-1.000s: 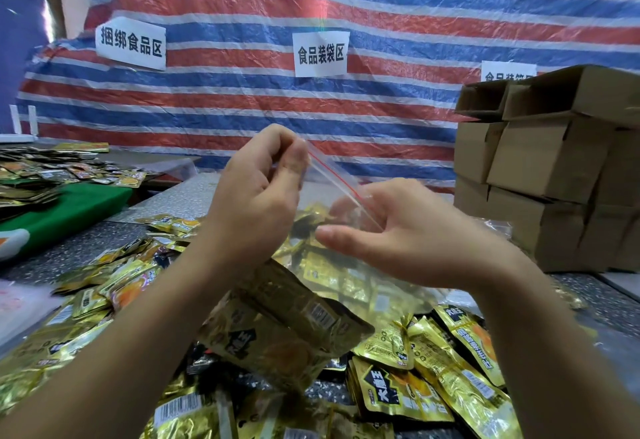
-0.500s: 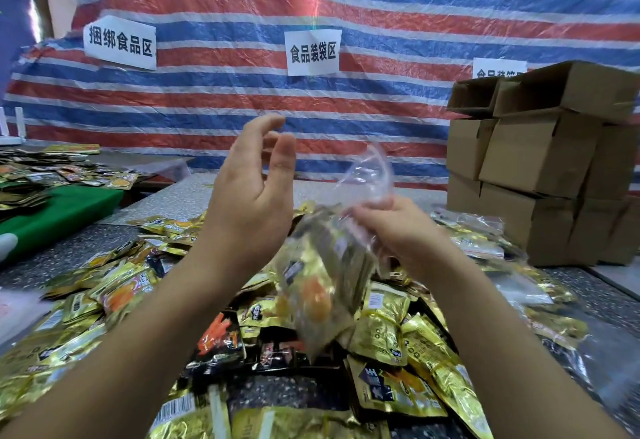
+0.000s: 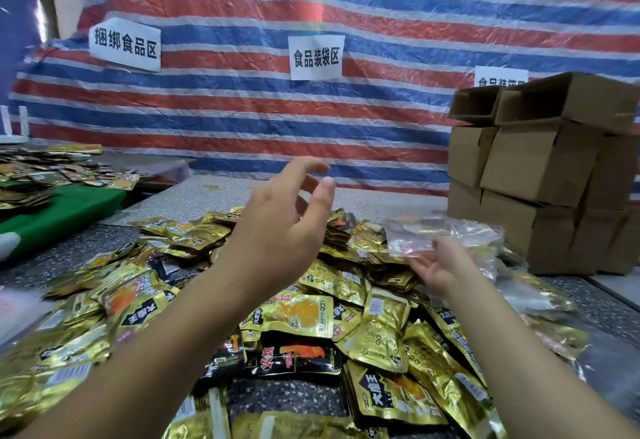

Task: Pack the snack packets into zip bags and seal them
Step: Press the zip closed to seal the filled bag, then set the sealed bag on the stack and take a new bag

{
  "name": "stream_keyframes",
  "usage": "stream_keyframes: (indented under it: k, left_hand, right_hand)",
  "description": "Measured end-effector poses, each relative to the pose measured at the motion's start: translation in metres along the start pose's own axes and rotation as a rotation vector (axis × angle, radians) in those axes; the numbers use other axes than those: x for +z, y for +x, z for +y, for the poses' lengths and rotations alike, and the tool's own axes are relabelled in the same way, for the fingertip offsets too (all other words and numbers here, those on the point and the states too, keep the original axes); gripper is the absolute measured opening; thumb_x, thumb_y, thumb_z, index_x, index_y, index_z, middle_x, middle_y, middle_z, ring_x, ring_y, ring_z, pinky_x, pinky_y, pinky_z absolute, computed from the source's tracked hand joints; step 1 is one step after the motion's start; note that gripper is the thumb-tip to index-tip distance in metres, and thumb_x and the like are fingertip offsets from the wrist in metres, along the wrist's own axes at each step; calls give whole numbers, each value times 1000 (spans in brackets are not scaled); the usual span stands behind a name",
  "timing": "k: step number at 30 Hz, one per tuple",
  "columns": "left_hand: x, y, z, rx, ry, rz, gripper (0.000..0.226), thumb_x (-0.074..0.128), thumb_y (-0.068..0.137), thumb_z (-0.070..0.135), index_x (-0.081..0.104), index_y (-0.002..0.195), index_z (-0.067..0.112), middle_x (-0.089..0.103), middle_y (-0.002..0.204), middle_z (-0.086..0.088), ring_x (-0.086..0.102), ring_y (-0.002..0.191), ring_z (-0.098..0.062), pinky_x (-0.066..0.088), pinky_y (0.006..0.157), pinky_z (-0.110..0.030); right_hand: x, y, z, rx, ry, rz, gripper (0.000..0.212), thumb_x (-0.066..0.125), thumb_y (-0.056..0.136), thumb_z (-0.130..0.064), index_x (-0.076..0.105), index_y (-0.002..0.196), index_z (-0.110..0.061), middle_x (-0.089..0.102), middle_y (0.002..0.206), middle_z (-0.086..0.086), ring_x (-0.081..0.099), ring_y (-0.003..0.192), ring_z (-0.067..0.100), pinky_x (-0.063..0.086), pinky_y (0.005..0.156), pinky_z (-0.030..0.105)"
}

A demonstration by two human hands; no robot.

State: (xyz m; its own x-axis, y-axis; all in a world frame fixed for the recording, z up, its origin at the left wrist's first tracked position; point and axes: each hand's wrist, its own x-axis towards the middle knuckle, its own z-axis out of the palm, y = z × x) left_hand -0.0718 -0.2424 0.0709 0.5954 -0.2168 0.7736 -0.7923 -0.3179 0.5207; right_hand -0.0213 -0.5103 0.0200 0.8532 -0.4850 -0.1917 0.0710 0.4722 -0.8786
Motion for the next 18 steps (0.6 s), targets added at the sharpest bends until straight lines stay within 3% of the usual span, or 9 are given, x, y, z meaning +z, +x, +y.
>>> stream_keyframes:
  k: [3,5,7,11,15,18]
  left_hand:
    - [1,0,0,23,20,-55,20,44,102,37,60,106,25,63,82,15,64,71,-5,51,62,-29]
    - [2,0,-1,26,48,-86,20,46,102,34,63,103,23,63,79,14,63,68,-8,50,61,-31]
    - [1,0,-3,46,87,-101,21,46,101,33,65,101,23,62,77,17,62,66,-7,49,59,-29]
    - [6,-1,-6,91,130,-119,17,52,101,24,68,98,19,61,67,12,53,54,-5,36,48,-16]
    - [12,-8,1,108,121,-149,29,49,100,31,69,91,13,47,53,12,45,48,-2,30,45,-15]
    - [18,-15,14,112,119,-187,54,34,97,49,64,71,12,41,47,13,46,47,-3,27,48,-15]
  right_hand:
    - [6,-3,1,-16,-8,-21,47,38,106,-13,30,151,-9,44,140,30,57,114,40,56,80,42]
    - [8,-5,2,-14,-6,-22,47,37,107,-16,29,152,-10,43,140,30,58,110,39,57,76,41]
    - [8,-10,3,4,-24,-16,41,38,107,-23,37,144,-4,53,126,28,62,99,36,56,71,39]
    - [7,-19,4,15,-198,-30,38,41,106,-34,57,107,1,65,95,16,64,82,25,52,62,31]
    - [10,-27,8,-28,-298,-50,33,43,104,-33,56,82,-12,54,58,-1,50,51,12,40,47,22]
    - [16,-35,8,-69,-282,-107,32,44,103,-29,52,74,-18,47,50,-7,40,41,8,32,40,19]
